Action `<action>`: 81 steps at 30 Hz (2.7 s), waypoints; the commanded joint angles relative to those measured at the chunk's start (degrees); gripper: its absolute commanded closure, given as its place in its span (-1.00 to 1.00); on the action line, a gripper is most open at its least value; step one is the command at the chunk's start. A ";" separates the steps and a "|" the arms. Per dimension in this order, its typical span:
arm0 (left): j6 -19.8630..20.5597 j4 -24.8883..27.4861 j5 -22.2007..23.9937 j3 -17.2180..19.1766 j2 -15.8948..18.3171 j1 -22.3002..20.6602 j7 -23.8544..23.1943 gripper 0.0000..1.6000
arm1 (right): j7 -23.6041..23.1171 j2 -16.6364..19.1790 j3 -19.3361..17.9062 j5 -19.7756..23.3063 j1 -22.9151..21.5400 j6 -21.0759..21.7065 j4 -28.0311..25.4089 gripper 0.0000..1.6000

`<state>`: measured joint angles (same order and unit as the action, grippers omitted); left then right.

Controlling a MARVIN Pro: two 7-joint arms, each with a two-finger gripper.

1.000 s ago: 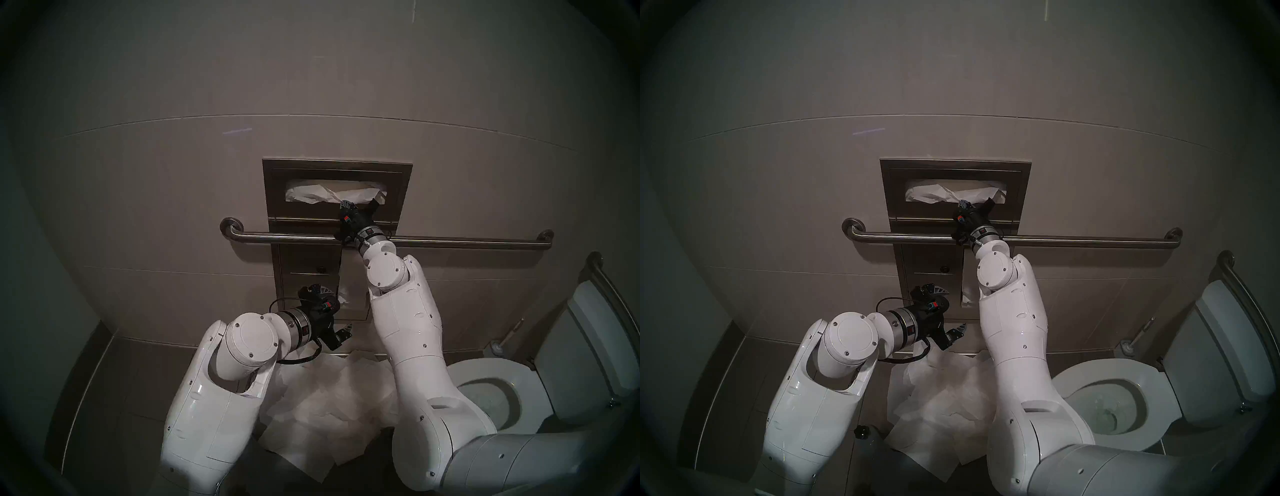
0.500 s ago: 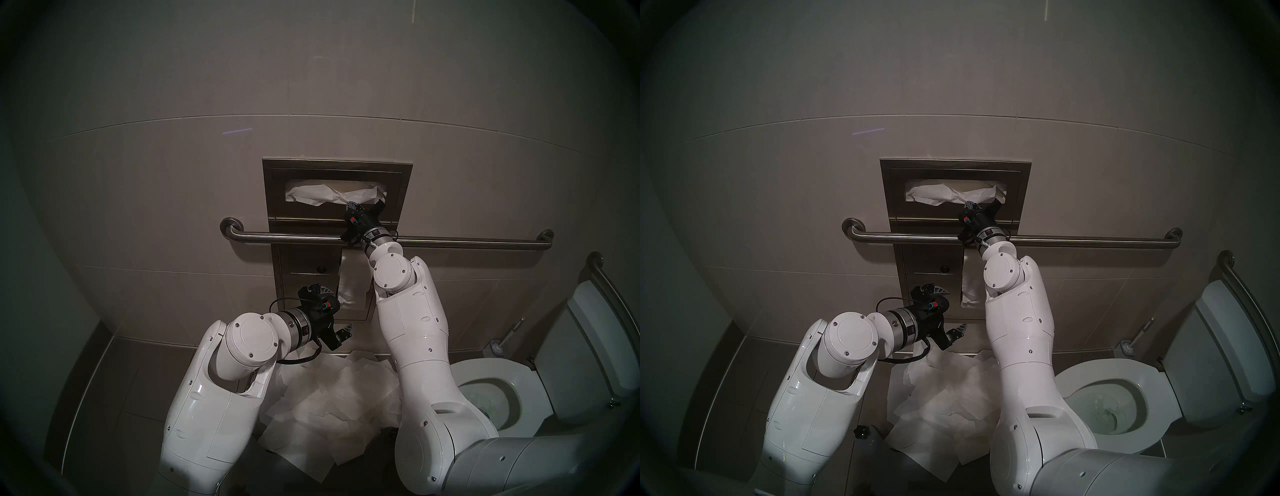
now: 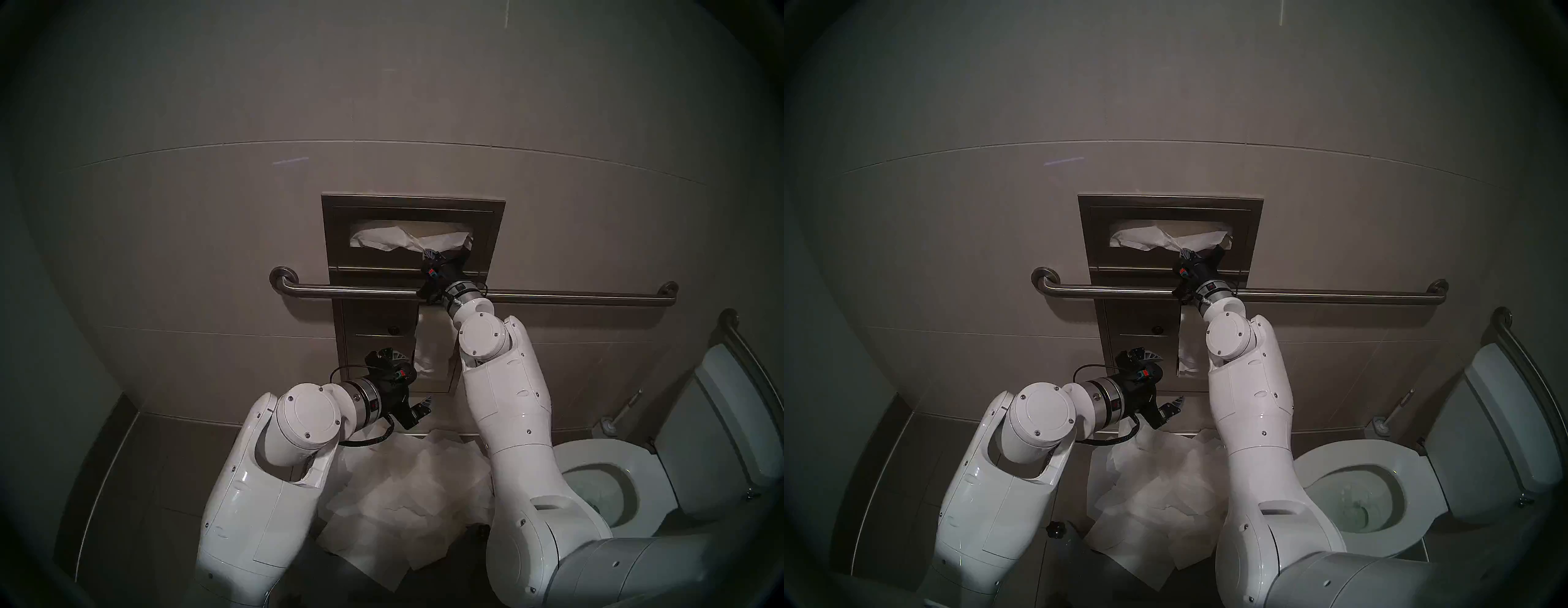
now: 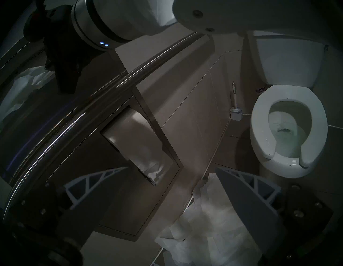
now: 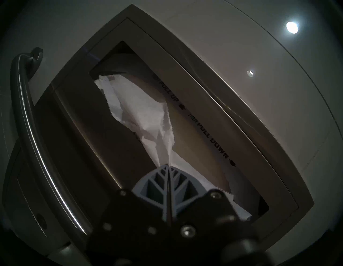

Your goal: Take out a toilet seat cover

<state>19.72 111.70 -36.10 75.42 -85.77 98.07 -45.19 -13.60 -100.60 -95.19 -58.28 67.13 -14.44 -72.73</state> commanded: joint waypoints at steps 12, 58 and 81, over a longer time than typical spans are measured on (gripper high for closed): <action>-0.07 1.89 0.18 0.04 -0.45 -0.95 0.10 -1.00 | 0.34 -0.09 0.30 0.33 -1.70 -0.57 -2.26 1.00; -8.30 -5.66 -10.04 13.21 12.07 -10.52 -0.24 -1.00 | 0.23 0.06 0.35 0.65 -1.81 -0.55 -1.61 1.00; -20.83 -9.71 -10.06 9.68 15.68 -20.42 -5.48 -1.00 | 0.20 0.10 0.35 0.80 -1.90 -0.58 -1.37 1.00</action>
<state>1.97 101.96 -45.61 87.39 -69.62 83.49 -51.05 -13.91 -100.47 -94.94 -57.54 67.21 -14.67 -72.26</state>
